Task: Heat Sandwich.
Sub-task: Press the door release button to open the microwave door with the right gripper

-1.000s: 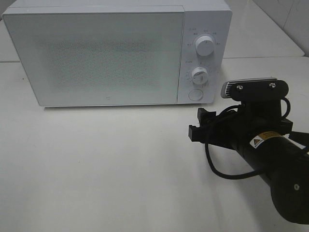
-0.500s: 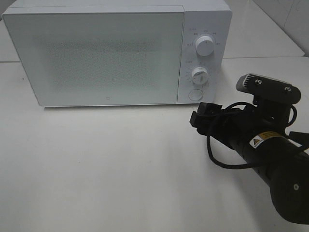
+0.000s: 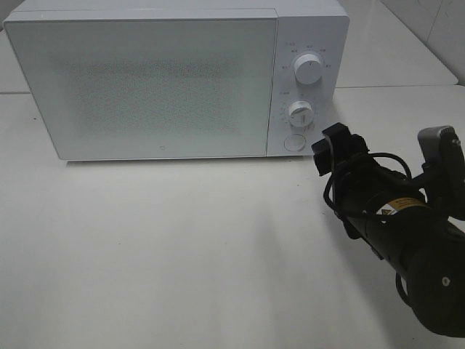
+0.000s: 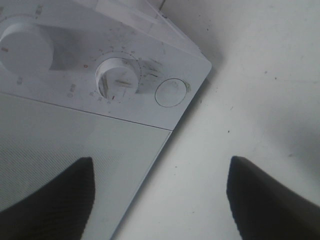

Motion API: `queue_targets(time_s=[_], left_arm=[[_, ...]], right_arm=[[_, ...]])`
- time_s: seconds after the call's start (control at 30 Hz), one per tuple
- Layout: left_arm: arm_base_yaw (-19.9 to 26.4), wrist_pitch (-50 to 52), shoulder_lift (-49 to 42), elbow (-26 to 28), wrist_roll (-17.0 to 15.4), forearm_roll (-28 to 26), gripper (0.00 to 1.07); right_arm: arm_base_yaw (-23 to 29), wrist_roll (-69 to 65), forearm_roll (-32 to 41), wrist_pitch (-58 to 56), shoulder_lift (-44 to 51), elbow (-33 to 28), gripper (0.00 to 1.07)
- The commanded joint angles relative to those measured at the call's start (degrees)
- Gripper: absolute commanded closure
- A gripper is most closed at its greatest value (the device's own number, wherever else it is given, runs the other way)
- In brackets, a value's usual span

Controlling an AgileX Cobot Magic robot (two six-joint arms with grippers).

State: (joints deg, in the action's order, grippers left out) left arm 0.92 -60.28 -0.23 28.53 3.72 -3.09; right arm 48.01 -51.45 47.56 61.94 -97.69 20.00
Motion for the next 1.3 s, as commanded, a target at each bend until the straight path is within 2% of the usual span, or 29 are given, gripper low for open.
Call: queue_targets(time_s=[0.03,0.1,0.13,0.27,0.3,0.4,0.47,0.5,0.57,0.6,0.67,1.07,1.3], left_arm=[[-0.06,0.74,-1.6,-0.17,-0.23,-0.4,0.05],[-0.06,0.74,-1.6,-0.17,-0.23,-0.4,0.05],[-0.06,0.74,-1.6,-0.17,-0.23,-0.4,0.05],[-0.06,0.74,-1.6,-0.17,-0.23,-0.4,0.05],[-0.06,0.74,-1.6,-0.17,-0.23,-0.4,0.05],[-0.06,0.74,-1.6,-0.17,-0.23,-0.4,0.05],[-0.06,0.74,-1.6,-0.17,-0.23,-0.4,0.05],[-0.06,0.74,-1.6,-0.17,-0.23,-0.4,0.05],[-0.06,0.74,-1.6,-0.17,-0.23,-0.4,0.05],[-0.06,0.74,-1.6,-0.17,-0.23,-0.4,0.05],[-0.06,0.74,-1.6,-0.17,-0.23,-0.4,0.05],[-0.06,0.74,-1.6,-0.17,-0.23,-0.4,0.05],[-0.06,0.74,-1.6,-0.17,-0.23,-0.4,0.05]], right_arm=[[0.06,-9.97,-0.52,0.8,0.06,0.34,0.4],[0.06,-16.84,-0.52,0.8,0.06,0.34,0.46],[0.06,-16.84,-0.52,0.8,0.06,0.34,0.46],[0.06,-24.81,-0.17,0.8,0.06,0.34,0.6],[0.06,-24.81,-0.17,0.8,0.06,0.34,0.6],[0.06,-26.99,-0.06,0.74,0.06,0.34,0.77],[0.06,-26.99,-0.06,0.74,0.06,0.34,0.81],[0.06,-26.99,-0.06,0.52,0.06,0.34,0.91],[0.06,-26.99,-0.06,0.0,0.06,0.34,1.0],[0.06,-26.99,-0.06,0.0,0.06,0.34,1.0],[0.06,-26.99,-0.06,-1.32,0.06,0.34,1.07],[0.0,-26.99,0.63,-4.98,0.06,0.34,1.07],[-0.29,-26.64,1.15,-6.76,-3.21,3.67,1.07]])
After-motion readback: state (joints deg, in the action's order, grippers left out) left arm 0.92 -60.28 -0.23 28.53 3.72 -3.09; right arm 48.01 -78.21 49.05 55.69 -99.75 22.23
